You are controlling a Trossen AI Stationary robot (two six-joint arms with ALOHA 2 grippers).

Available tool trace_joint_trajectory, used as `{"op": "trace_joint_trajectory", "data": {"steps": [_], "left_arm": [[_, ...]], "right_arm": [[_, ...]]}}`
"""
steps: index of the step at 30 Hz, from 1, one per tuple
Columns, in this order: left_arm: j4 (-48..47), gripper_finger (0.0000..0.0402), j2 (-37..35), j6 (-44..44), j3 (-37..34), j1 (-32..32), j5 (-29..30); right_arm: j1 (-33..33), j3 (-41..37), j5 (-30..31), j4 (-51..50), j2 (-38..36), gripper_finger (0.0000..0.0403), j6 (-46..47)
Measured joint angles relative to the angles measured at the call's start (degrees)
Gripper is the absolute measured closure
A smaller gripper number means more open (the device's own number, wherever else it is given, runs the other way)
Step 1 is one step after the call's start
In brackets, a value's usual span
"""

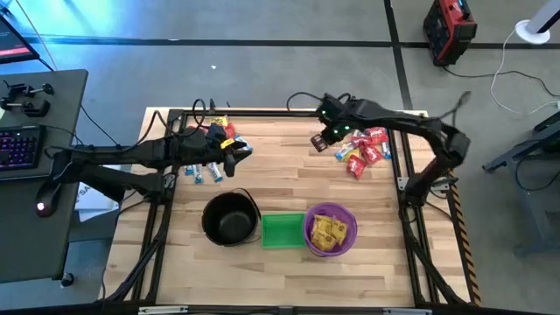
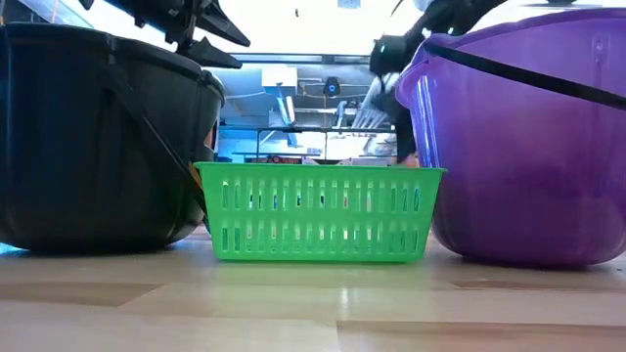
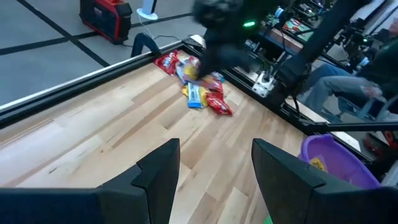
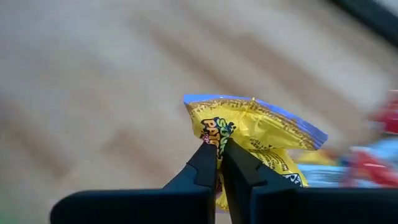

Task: Sort candy by brand, put in halloween buckets
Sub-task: Put the yellow candy into the violet bucket

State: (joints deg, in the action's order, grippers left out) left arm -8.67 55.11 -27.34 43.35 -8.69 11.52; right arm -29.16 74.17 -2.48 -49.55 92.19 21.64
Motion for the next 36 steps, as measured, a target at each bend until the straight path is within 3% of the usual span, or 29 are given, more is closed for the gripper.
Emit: {"op": "trace_joint_trajectory", "data": {"steps": [5, 8, 13, 17, 21, 24, 28, 36], "left_arm": [[-0.16, 0.0212, 0.00, 0.21, 0.00, -1.22, -2.36], [-0.33, 0.0212, 0.00, 1.05, 0.00, -1.67, -2.48], [-0.28, 0.0212, 0.00, 0.54, 0.00, -2.85, -2.60], [-0.30, 0.0212, 0.00, 0.58, 0.00, -3.20, -2.62], [-0.22, 0.0212, 0.00, 0.55, 0.00, -3.85, -5.11], [-0.19, 0.0212, 0.00, 0.44, 0.00, -4.17, -7.10], [-0.19, 0.0212, 0.00, 0.51, 0.00, -4.17, -8.40], [0.27, 0.0212, 0.00, -1.42, 0.08, -4.24, -9.57]], "right_arm": [[4.82, 0.00, -17.17, -2.62, -8.88, 0.0401, -5.13], [11.56, 0.00, -19.92, -5.44, -13.87, 0.0402, -1.94], [27.67, 0.00, -19.47, -6.73, -19.06, 0.0402, 12.96], [40.20, 0.00, -13.97, -5.02, -18.27, 0.0402, 24.23], [46.56, 0.00, -9.63, 0.69, -14.31, 0.0402, 29.15], [47.43, 0.00, -7.09, 2.33, -11.41, 0.0398, 31.87], [46.40, 0.00, -7.70, -0.15, -7.80, 0.0351, 33.62], [43.70, 0.00, -8.14, -2.03, -6.39, 0.0189, 28.95]]}}
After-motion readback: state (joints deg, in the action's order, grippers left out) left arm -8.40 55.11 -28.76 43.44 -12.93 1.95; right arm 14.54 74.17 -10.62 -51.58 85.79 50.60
